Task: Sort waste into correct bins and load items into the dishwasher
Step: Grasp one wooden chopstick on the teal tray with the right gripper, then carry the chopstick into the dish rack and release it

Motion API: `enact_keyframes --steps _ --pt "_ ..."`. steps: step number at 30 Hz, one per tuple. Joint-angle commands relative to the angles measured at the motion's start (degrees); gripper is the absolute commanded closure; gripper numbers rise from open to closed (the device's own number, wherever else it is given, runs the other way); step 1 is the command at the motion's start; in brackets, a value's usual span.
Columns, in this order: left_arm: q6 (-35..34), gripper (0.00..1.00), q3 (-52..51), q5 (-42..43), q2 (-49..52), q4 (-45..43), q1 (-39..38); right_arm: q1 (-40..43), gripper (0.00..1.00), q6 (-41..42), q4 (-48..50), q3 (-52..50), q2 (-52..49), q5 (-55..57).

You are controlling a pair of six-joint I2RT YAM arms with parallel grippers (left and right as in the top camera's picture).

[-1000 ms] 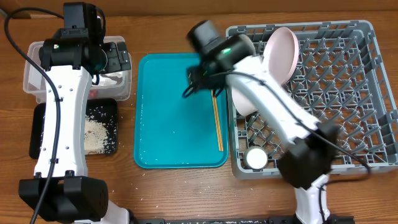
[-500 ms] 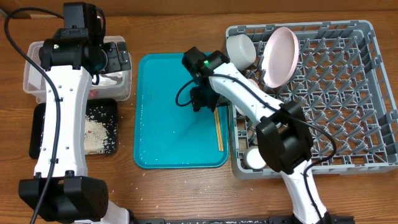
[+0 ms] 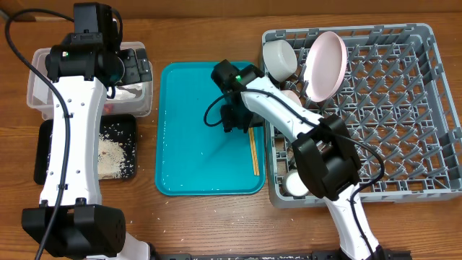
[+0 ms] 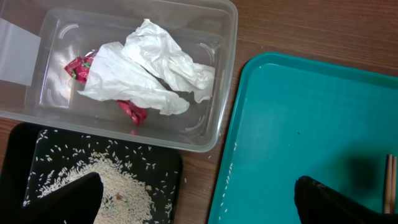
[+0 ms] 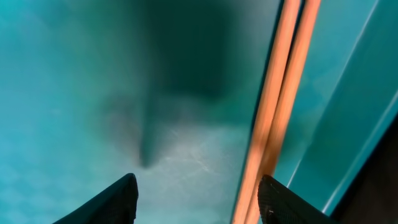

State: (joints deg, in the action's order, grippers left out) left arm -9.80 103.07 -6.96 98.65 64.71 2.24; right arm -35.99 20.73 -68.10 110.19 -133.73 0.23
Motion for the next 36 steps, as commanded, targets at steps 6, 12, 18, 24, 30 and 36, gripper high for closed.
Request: enact_keyframes --steps 6,12,18,24,30,36 --pt "0.83 0.0 1.22 -0.7 0.46 -0.2 -0.39 0.04 0.41 -0.13 0.68 -0.39 -1.84 -0.37" --pt "0.83 0.0 1.22 -0.7 0.46 -0.2 -0.37 -0.07 0.57 -0.13 0.76 -0.39 -2.05 -5.38" --pt "0.83 0.0 1.22 -0.7 0.46 -0.2 -0.39 -1.49 0.96 -0.15 0.48 0.79 -2.14 -6.69" --pt "0.83 0.0 1.22 -0.7 0.46 -0.2 -0.39 -1.14 0.96 -2.49 -8.72 14.27 -1.18 -5.9" --pt "0.83 0.0 1.22 -0.7 0.46 -0.2 -0.39 0.26 0.96 -3.3 -27.02 46.18 0.22 1.99" --pt "0.83 0.0 1.22 -0.7 0.46 -0.2 -0.39 3.08 0.96 -4.5 -28.98 56.37 6.14 0.81"
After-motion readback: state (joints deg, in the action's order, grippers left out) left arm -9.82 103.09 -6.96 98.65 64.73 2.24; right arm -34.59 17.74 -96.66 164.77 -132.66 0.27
